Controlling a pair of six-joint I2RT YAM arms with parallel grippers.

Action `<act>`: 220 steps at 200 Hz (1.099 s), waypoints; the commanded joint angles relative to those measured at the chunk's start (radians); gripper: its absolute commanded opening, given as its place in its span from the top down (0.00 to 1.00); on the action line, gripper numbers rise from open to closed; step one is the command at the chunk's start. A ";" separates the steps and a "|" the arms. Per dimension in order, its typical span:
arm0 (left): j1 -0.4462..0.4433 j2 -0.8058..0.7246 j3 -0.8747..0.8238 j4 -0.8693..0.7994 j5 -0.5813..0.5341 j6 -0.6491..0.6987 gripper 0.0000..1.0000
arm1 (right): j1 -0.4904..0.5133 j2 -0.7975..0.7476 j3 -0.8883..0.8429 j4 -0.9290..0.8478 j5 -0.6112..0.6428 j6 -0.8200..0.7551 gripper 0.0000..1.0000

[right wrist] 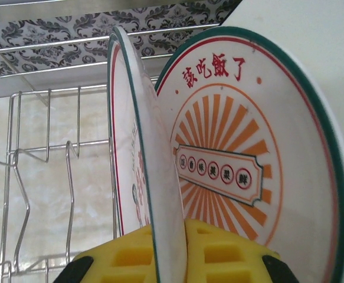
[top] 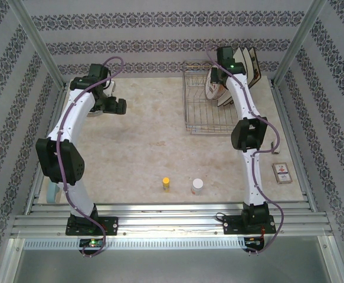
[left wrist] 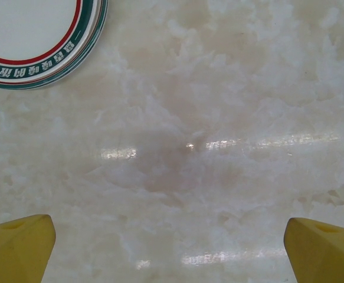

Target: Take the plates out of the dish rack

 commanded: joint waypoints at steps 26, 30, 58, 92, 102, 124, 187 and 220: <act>0.004 0.023 0.017 -0.035 -0.026 -0.004 0.00 | 0.027 -0.194 0.002 -0.031 -0.025 -0.020 1.00; 0.003 0.025 0.017 -0.034 -0.023 -0.004 0.00 | 0.030 -0.204 0.001 -0.037 -0.019 -0.022 1.00; 0.003 0.044 0.040 -0.034 -0.013 0.005 0.00 | 0.037 -0.279 -0.033 -0.070 0.011 -0.023 1.00; 0.003 0.076 0.049 -0.031 0.020 0.013 0.00 | 0.080 -0.440 -0.216 -0.055 0.038 -0.014 1.00; 0.002 0.076 0.037 -0.022 0.033 0.012 0.00 | 0.099 -0.501 -0.291 -0.043 0.046 -0.010 1.00; -0.001 0.053 -0.015 0.009 0.047 0.010 0.00 | 0.149 -0.640 -0.475 -0.007 0.051 0.000 1.00; -0.023 -0.032 -0.134 0.046 0.043 -0.008 0.00 | 0.245 -0.998 -0.931 0.097 -0.041 0.121 1.00; -0.026 -0.068 -0.165 0.044 0.031 -0.005 0.00 | 0.239 -1.134 -1.124 0.173 -0.147 0.174 1.00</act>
